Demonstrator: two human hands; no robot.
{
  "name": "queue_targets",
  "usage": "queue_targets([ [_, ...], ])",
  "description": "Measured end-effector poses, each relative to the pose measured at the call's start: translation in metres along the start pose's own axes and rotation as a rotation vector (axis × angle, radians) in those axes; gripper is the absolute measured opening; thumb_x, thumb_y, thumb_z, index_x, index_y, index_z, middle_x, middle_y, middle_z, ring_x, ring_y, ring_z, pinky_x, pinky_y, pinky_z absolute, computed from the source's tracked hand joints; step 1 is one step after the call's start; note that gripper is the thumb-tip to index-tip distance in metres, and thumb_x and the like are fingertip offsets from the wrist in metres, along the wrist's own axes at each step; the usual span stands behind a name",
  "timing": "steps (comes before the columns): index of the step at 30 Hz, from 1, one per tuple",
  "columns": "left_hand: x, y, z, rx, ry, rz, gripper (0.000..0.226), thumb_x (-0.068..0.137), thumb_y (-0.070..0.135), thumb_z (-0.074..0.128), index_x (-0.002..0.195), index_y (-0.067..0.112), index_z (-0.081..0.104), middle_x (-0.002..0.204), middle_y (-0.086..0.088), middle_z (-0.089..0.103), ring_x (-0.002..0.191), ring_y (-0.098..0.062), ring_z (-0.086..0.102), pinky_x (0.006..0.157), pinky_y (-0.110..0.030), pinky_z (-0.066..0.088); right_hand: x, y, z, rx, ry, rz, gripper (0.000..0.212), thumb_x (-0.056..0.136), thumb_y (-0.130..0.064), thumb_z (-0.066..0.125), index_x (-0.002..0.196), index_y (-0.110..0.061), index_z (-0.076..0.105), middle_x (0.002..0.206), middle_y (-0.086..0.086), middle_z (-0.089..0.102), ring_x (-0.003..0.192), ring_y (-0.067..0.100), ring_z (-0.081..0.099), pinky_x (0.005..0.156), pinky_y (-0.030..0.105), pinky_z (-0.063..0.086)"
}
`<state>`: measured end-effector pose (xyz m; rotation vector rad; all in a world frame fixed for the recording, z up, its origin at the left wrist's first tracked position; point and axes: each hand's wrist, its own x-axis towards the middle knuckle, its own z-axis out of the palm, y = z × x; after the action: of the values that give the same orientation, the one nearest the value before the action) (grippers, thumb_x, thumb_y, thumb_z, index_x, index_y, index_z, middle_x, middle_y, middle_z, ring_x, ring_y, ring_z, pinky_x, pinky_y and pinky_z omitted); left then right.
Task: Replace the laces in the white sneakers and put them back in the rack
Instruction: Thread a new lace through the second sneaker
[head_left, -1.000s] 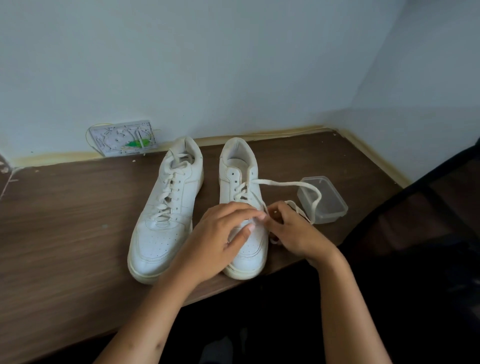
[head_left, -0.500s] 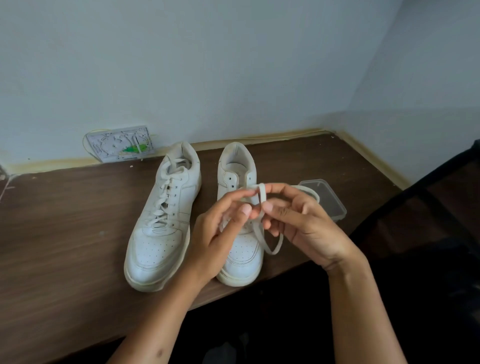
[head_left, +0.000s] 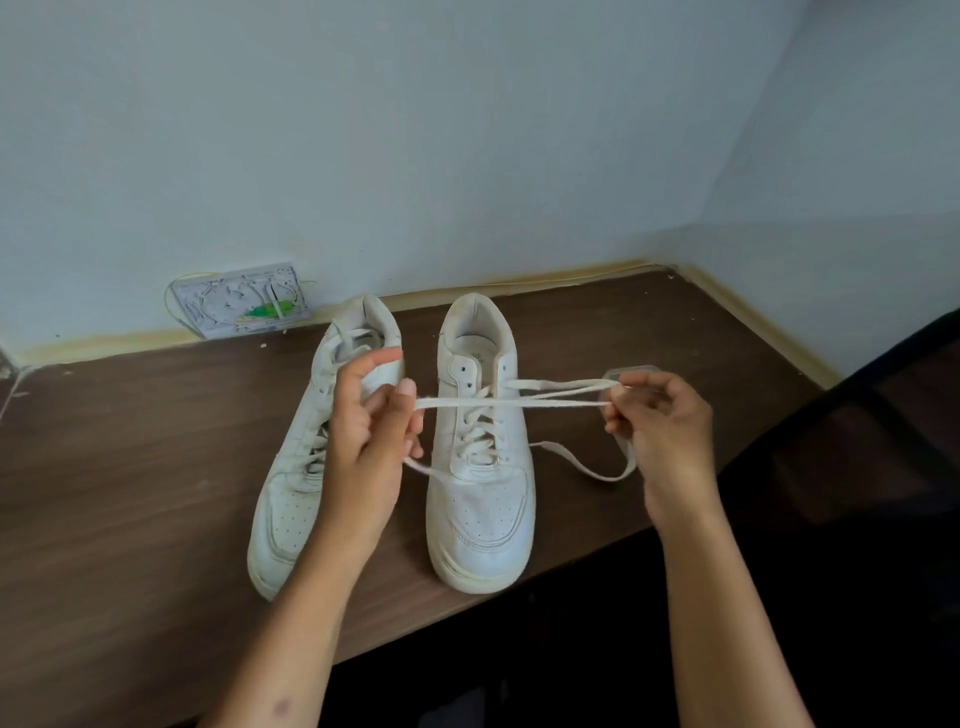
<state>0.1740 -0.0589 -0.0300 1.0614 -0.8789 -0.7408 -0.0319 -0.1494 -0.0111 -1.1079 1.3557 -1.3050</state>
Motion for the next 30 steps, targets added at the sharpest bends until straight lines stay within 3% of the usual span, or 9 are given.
queue_targets([
  [2,0.004,-0.002,-0.001,0.123,-0.027,0.075,0.023,0.1,0.024,0.053,0.121,0.033,0.05,0.065,0.008,0.053,0.059,-0.005,0.046,0.057,-0.027,0.043,-0.002,0.002,0.003,-0.259,0.01,-0.21,0.012,0.092,-0.011,0.066,0.101,-0.018,0.063,0.109,0.006,0.062,0.068,0.009,0.063,0.057,0.015,0.05],
  [4,0.004,-0.004,0.003,0.196,-0.083,0.118,0.024,0.097,0.033,0.053,0.121,0.036,0.048,0.065,0.005,0.055,0.06,-0.006,0.049,0.059,-0.026,0.041,-0.008,-0.004,0.007,-0.335,-0.146,-0.358,0.018,0.091,-0.019,0.068,0.108,-0.024,0.064,0.114,-0.006,0.059,0.073,0.008,0.063,0.061,0.015,0.05],
  [7,0.003,-0.006,0.015,0.214,-0.167,0.109,0.027,0.098,0.029,0.056,0.123,0.032,0.047,0.067,0.004,0.06,0.063,-0.005,0.055,0.057,-0.019,0.041,-0.019,-0.01,0.021,-0.153,-0.663,-0.272,0.03,0.091,-0.017,0.065,0.121,-0.016,0.063,0.111,0.006,0.067,0.067,0.007,0.062,0.056,0.017,0.047],
  [10,0.003,-0.004,0.023,0.212,-0.225,0.082,0.031,0.095,0.023,0.055,0.125,0.023,0.046,0.071,0.001,0.064,0.057,0.0,0.055,0.054,-0.013,0.04,-0.022,-0.002,0.03,-0.201,-0.857,-0.261,0.027,0.089,-0.021,0.066,0.115,-0.014,0.069,0.09,0.018,0.068,0.066,0.016,0.058,0.058,0.026,0.046],
  [13,0.007,-0.005,0.018,0.27,-0.255,0.086,0.025,0.097,0.026,0.055,0.123,0.023,0.052,0.072,-0.005,0.062,0.058,-0.003,0.053,0.055,-0.016,0.04,-0.017,0.0,0.028,-0.197,-0.665,-0.304,0.011,0.092,-0.014,0.065,0.088,-0.019,0.074,0.067,0.007,0.063,0.058,0.007,0.052,0.056,0.019,0.042],
  [16,0.014,-0.007,0.007,0.344,-0.249,0.095,0.017,0.099,0.031,0.051,0.116,0.031,0.058,0.076,0.002,0.064,0.059,-0.005,0.052,0.057,-0.025,0.044,-0.007,-0.002,0.014,-0.213,-0.333,-0.264,0.01,0.093,-0.018,0.064,0.089,-0.02,0.073,0.067,-0.004,0.065,0.055,0.0,0.052,0.055,0.017,0.042],
  [21,0.021,-0.007,-0.003,0.369,-0.195,0.091,0.022,0.096,0.016,0.058,0.105,0.036,0.062,0.083,0.012,0.067,0.067,-0.004,0.059,0.069,-0.016,0.047,0.004,0.001,0.0,-0.251,-0.063,-0.185,0.009,0.093,-0.025,0.064,0.091,-0.027,0.072,0.078,-0.002,0.069,0.066,0.009,0.059,0.075,0.041,0.055],
  [27,0.025,-0.008,-0.004,0.326,-0.09,0.145,0.03,0.095,-0.001,0.056,0.102,0.027,0.066,0.092,0.008,0.073,0.089,-0.012,0.07,0.084,-0.025,0.054,-0.006,-0.003,0.005,-0.484,0.025,-0.354,0.024,0.091,-0.025,0.067,0.114,-0.03,0.065,0.115,-0.014,0.048,0.087,-0.003,0.057,0.069,0.002,0.045],
  [30,0.021,-0.005,0.003,0.354,-0.116,0.197,0.029,0.094,-0.002,0.057,0.104,0.025,0.066,0.094,0.005,0.074,0.093,-0.013,0.071,0.088,-0.031,0.054,-0.012,-0.004,0.017,-0.362,-0.212,-0.458,0.031,0.088,-0.026,0.071,0.117,-0.029,0.065,0.114,-0.011,0.058,0.075,-0.003,0.059,0.066,0.01,0.047],
])
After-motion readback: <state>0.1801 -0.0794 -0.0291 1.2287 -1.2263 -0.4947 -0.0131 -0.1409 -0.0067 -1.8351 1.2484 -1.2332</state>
